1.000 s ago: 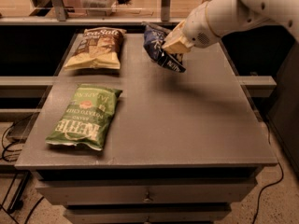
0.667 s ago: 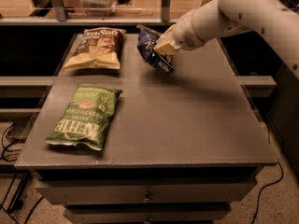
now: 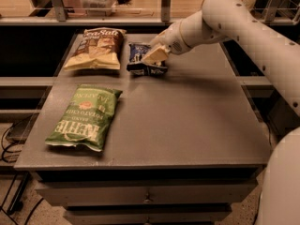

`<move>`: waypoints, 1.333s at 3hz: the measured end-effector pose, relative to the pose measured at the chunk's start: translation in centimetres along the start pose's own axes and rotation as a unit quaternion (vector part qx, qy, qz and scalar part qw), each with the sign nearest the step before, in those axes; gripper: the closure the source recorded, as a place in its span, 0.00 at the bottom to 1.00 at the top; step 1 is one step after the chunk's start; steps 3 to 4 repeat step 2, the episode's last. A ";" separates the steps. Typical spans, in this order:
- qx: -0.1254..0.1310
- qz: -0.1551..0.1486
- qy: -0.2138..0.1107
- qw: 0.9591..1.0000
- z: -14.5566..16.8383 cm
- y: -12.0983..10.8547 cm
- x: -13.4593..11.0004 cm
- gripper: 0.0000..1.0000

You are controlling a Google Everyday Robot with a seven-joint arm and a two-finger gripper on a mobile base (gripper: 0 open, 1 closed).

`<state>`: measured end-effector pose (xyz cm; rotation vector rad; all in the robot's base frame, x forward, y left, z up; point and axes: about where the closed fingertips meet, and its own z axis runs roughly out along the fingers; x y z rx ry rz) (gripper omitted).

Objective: Move blue chip bag near brown chip bag

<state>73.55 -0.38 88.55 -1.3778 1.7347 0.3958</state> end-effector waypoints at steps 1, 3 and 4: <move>-0.002 0.001 0.000 1.000 0.3 0.1 0.0 0.00; -0.002 0.001 0.000 1.000 0.3 0.1 0.0 0.00; -0.002 0.001 0.000 1.000 0.3 0.1 0.0 0.00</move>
Offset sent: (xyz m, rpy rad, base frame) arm 0.0008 0.0023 -0.0023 0.0013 0.0033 0.0027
